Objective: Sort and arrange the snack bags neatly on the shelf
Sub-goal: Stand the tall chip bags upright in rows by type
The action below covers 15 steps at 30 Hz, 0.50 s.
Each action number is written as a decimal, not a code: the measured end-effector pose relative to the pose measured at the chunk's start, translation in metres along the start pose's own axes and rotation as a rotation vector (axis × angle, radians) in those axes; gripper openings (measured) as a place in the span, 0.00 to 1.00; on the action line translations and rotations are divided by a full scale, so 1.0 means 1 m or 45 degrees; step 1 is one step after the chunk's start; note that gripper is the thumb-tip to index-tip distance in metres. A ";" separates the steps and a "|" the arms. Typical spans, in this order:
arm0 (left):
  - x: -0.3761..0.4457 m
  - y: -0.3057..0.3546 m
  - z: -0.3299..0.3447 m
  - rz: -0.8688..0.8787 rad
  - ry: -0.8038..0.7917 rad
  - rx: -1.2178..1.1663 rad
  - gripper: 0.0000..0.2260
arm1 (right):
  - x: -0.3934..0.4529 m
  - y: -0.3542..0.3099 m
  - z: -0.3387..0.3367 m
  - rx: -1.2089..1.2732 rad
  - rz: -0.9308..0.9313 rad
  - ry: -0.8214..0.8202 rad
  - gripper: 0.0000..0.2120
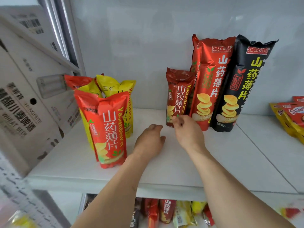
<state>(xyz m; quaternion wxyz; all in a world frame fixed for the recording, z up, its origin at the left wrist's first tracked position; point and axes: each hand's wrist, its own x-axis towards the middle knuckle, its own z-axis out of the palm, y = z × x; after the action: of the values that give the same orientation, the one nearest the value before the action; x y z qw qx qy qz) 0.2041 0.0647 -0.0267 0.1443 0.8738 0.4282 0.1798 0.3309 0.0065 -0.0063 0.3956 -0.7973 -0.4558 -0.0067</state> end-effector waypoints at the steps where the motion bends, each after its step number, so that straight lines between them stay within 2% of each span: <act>1: -0.009 0.001 -0.001 0.038 0.018 0.070 0.22 | -0.006 -0.001 -0.003 -0.040 -0.048 -0.009 0.18; 8: -0.070 0.004 -0.010 0.209 0.198 0.326 0.16 | -0.039 0.000 -0.024 -0.351 -0.356 -0.012 0.14; 15: -0.115 -0.005 -0.019 0.206 0.390 0.278 0.11 | -0.061 -0.019 -0.032 -0.278 -0.407 -0.109 0.17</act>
<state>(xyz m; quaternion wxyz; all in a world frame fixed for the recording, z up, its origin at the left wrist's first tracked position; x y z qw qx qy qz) 0.1273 -0.0228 -0.0336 -0.0330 0.8782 0.3904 0.2742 0.2928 -0.0522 0.0048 0.2808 -0.7525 -0.5896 -0.0848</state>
